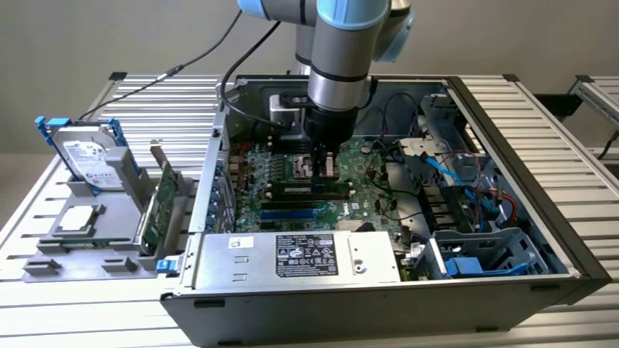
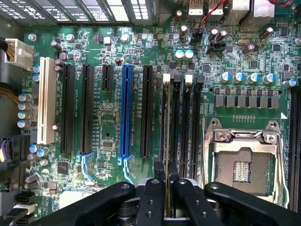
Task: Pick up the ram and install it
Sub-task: 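Insert the ram into the slot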
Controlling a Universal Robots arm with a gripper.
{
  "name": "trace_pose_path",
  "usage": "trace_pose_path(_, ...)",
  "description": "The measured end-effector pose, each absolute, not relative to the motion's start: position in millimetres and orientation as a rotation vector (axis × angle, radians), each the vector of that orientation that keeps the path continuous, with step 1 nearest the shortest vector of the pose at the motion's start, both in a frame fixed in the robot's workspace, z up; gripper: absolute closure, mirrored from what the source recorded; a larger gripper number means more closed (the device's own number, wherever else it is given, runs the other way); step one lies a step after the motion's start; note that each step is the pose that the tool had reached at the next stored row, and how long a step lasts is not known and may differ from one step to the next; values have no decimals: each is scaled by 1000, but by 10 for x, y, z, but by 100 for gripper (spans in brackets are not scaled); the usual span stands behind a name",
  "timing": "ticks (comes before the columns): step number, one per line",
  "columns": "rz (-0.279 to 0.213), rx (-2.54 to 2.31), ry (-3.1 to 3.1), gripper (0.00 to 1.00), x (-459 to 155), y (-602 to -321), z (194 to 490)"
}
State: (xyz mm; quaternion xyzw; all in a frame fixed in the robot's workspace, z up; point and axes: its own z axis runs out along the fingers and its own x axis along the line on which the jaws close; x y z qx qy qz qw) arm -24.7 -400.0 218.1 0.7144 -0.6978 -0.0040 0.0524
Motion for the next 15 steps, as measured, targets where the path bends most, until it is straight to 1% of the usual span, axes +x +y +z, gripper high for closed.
trace_pose_path(15,-5,2168,-2119,86,-248,-3999,2175)
